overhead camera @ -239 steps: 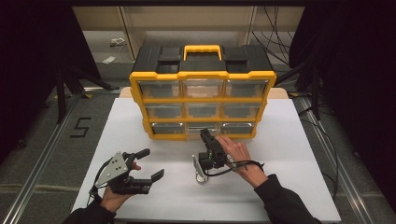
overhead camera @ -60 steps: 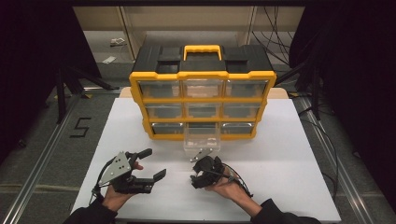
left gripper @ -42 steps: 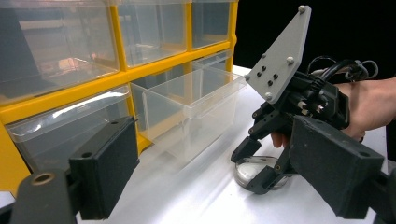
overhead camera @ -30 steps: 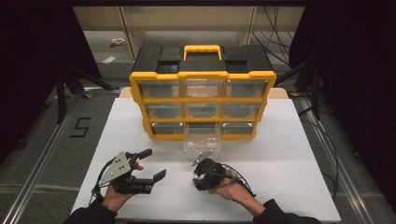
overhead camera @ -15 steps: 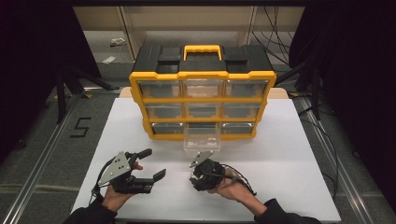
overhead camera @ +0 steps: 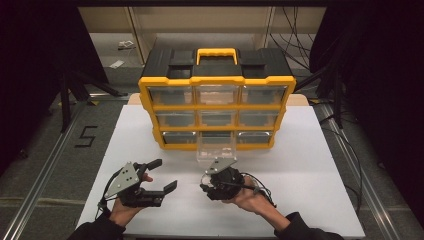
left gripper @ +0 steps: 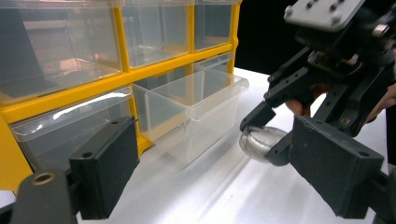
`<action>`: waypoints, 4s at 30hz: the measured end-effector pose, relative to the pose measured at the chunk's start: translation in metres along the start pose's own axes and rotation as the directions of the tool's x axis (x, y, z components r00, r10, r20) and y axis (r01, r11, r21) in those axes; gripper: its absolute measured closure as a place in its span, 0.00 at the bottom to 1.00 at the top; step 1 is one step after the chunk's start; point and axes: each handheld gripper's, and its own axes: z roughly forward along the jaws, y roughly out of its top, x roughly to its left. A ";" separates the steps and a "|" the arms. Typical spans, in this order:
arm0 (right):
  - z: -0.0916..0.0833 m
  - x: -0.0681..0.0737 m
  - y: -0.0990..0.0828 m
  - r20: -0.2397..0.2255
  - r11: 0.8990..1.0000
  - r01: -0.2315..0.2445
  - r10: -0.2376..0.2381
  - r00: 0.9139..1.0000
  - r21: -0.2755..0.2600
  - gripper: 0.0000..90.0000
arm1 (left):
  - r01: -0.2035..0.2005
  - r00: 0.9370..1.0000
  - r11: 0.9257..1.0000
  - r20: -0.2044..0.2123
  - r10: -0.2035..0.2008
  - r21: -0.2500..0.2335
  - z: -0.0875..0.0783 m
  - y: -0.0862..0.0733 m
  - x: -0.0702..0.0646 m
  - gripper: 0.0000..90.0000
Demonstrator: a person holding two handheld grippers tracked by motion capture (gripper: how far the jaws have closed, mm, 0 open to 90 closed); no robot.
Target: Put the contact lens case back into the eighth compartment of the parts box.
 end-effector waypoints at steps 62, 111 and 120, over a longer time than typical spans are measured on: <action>-0.040 -0.048 0.044 0.117 0.959 -0.033 0.069 0.991 -0.280 0.55 | 0.014 1.000 1.000 -0.010 -0.015 -0.028 -0.001 0.000 0.000 0.17; 0.005 -0.061 0.068 0.172 0.979 -0.029 0.065 0.983 -0.201 0.55 | 0.021 1.000 0.999 -0.001 -0.021 -0.038 -0.001 0.000 0.000 0.17; 0.011 -0.059 0.071 0.159 0.983 -0.043 0.071 0.985 -0.176 0.55 | 0.022 1.000 0.999 0.000 -0.022 -0.037 -0.001 0.000 0.000 0.17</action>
